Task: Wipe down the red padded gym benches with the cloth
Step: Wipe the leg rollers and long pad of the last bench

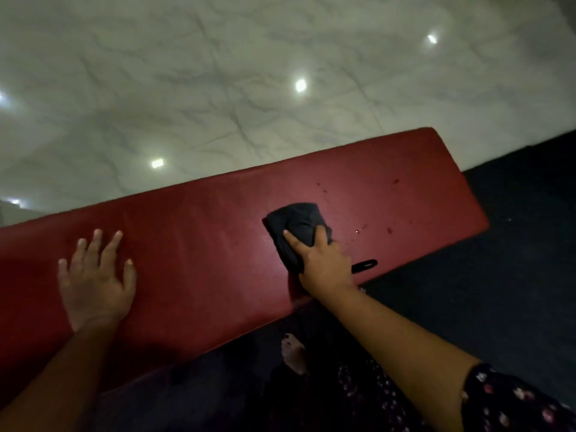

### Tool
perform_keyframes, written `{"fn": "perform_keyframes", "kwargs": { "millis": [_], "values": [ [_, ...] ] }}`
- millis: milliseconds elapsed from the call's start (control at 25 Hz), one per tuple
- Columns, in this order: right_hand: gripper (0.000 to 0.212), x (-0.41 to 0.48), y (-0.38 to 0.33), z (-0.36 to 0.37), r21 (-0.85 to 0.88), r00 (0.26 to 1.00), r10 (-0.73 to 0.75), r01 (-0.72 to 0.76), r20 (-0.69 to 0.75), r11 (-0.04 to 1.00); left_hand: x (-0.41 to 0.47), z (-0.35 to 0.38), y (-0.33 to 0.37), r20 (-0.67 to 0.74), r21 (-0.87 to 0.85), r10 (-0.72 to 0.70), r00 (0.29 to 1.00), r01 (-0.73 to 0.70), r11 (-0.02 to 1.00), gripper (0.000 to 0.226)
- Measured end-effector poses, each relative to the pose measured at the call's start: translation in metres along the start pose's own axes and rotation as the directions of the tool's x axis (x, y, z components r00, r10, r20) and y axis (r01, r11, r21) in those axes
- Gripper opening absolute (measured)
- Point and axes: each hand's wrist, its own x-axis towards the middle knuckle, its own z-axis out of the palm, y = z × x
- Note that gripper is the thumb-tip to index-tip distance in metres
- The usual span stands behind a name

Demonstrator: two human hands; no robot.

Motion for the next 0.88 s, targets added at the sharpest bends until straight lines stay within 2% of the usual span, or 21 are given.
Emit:
{"fn": "perform_keyframes", "kwargs": {
  "millis": [160, 360, 520, 680, 800, 880],
  "values": [
    [0.083, -0.033, 0.022, 0.016, 0.022, 0.999, -0.042, 0.041, 0.033, 0.999, 0.004, -0.011, 0.022, 0.047, 0.021, -0.014, 0.999, 0.013, 1.000, 0.063],
    [0.082, -0.061, 0.047, 0.049, 0.010, 0.998, -0.050, 0.050, -0.038, 0.999, 0.016, -0.006, 0.136, 0.052, -0.085, 0.215, 0.975, -0.210, 0.974, 0.061],
    [0.091, -0.066, 0.061, 0.055, -0.076, 0.992, -0.047, 0.039, -0.113, 0.996, 0.032, 0.020, 0.209, 0.143, -0.082, 0.315, 0.938, -0.306, 0.949, 0.057],
    [0.092, -0.052, 0.084, 0.058, -0.134, 0.971, -0.101, 0.073, -0.215, 0.988, 0.032, 0.052, 0.220, 0.217, -0.082, 0.269, 0.939, -0.257, 0.963, 0.061],
    [0.090, -0.023, 0.089, 0.040, -0.084, 0.974, -0.044, 0.026, -0.224, 0.996, 0.028, 0.061, 0.217, 0.156, -0.070, 0.242, 0.958, -0.233, 0.970, 0.064],
    [0.081, 0.009, 0.082, 0.013, -0.073, 0.985, -0.029, 0.017, -0.168, 0.997, 0.028, 0.063, 0.218, 0.143, -0.062, 0.239, 0.961, -0.232, 0.971, 0.065]
  ]
}}
